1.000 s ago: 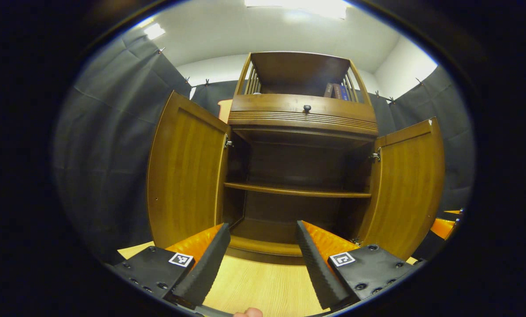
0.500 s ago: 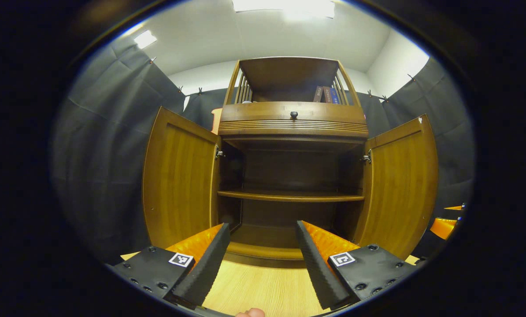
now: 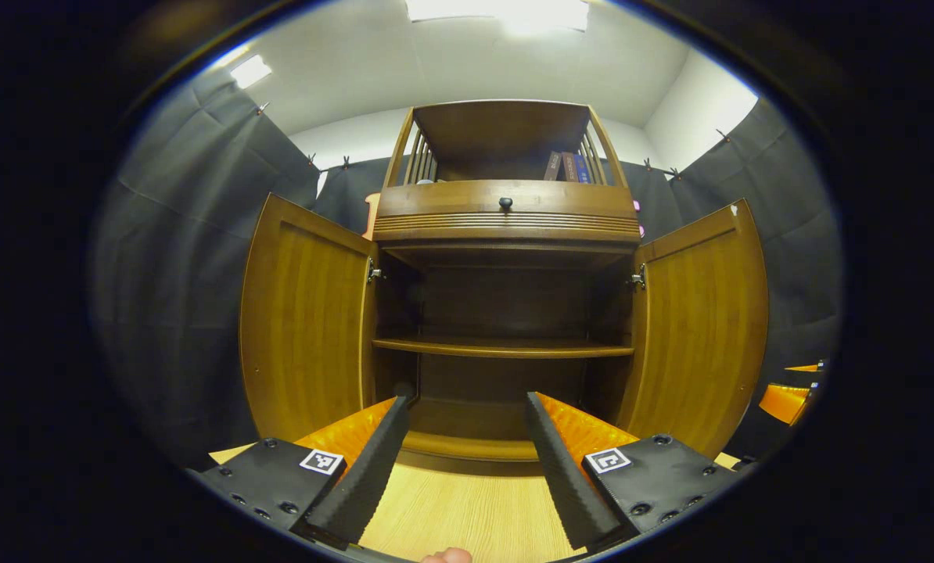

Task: Open the right door of the double-door shoe cabinet with the right hand, and open the left door with the left hand.

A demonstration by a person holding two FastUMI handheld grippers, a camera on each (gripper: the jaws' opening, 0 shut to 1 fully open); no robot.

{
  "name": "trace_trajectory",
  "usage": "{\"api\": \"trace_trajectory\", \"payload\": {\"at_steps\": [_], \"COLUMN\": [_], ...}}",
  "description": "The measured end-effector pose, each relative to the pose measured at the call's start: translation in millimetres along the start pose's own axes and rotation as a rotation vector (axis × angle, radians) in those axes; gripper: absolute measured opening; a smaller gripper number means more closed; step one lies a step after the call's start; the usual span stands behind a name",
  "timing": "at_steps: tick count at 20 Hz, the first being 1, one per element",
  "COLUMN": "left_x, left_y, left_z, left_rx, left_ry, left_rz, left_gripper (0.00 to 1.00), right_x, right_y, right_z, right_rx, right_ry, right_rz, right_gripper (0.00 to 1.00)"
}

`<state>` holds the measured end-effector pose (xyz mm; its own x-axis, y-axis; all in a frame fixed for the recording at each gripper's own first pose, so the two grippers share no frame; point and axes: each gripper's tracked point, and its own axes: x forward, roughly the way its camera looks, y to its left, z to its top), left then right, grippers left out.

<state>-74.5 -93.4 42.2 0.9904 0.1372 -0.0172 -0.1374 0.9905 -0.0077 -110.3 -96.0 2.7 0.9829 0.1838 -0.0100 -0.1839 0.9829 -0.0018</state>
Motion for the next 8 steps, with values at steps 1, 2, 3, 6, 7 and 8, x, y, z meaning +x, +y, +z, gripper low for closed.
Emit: {"api": "trace_trajectory", "payload": {"at_steps": [1,2,3,6,7,8], "left_x": [0.3,0.4,1.4,2.4,3.3,3.7], "left_y": [-1.3,-1.5,-0.6,-0.7,-0.8,0.5], "left_z": [-0.8,-3.4,-3.8,-4.9,-4.7,-5.1], "left_rx": [-0.008,-0.010,-0.008,-0.006,-0.005,-0.001], "left_ry": [0.005,0.012,0.014,0.011,0.011,0.012], "left_rz": [-0.005,-0.009,-0.011,-0.011,-0.011,-0.007], "left_gripper": [0.94,0.94,0.94,0.94,0.94,0.94], "right_x": [0.7,2.5,3.6,5.9,6.9,8.0], "right_y": [-3.0,-5.0,-6.0,-7.6,-8.1,-7.6], "right_z": [-0.8,-1.0,-1.6,-2.5,-2.1,-0.7], "right_rx": [-0.012,-0.018,-0.017,0.000,0.003,0.003], "right_ry": [0.002,0.004,0.005,0.010,0.008,0.005], "right_rz": [-0.008,-0.013,-0.018,-0.034,-0.039,-0.042], "right_gripper": [0.89,0.89,0.89,0.95,0.95,0.95]}}
